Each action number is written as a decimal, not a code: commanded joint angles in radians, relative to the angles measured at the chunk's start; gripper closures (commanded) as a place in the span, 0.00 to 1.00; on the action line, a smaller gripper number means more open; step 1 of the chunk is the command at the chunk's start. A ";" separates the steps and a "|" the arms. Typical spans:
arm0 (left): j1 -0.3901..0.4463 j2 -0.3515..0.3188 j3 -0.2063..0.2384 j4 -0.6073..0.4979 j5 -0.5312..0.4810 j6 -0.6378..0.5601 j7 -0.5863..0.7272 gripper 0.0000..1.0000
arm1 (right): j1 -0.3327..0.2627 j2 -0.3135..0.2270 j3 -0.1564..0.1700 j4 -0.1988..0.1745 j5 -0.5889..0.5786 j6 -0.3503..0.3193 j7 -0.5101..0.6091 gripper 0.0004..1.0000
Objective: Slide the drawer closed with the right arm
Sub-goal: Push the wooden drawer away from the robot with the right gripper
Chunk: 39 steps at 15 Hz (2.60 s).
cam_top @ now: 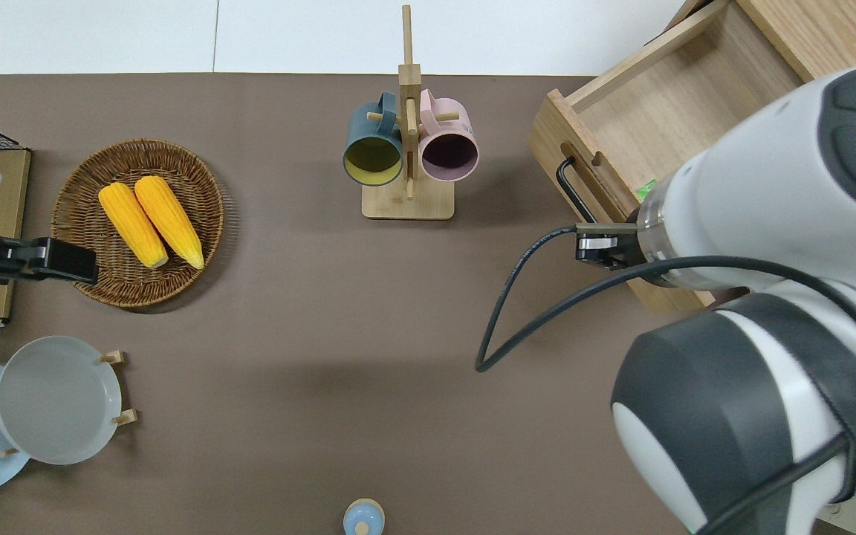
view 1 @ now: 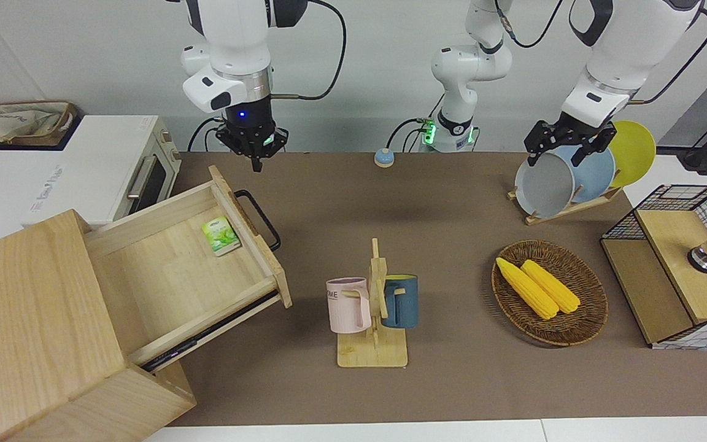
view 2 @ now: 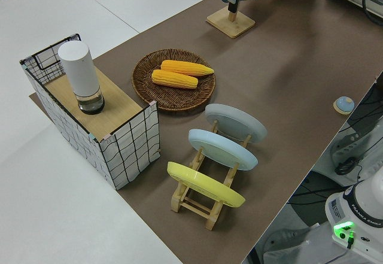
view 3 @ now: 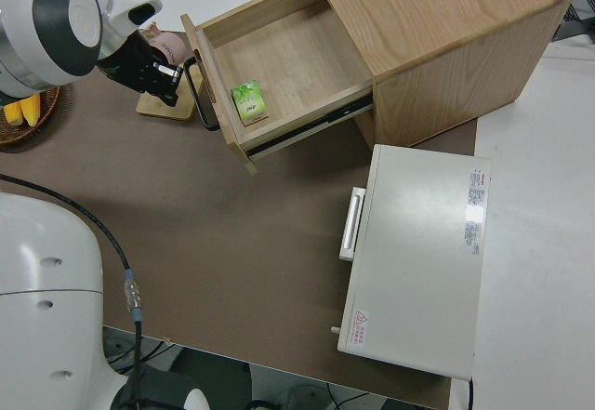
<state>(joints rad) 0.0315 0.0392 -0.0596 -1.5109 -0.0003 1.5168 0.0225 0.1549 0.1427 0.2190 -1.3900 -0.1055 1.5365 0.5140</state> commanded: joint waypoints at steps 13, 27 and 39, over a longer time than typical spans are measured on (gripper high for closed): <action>0.004 0.011 -0.006 0.026 0.017 -0.020 0.010 0.01 | 0.041 0.104 -0.003 -0.145 0.021 0.209 0.573 1.00; 0.004 0.011 -0.006 0.026 0.017 -0.020 0.010 0.01 | -0.018 0.169 -0.020 -0.158 0.007 0.275 0.657 1.00; 0.004 0.011 -0.006 0.026 0.017 -0.020 0.010 0.01 | -0.135 0.282 -0.021 -0.029 0.000 0.319 0.647 1.00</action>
<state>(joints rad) 0.0315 0.0392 -0.0596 -1.5109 -0.0003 1.5168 0.0225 0.0552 0.3751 0.1851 -1.4832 -0.0998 1.8313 1.1588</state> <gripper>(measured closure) 0.004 0.991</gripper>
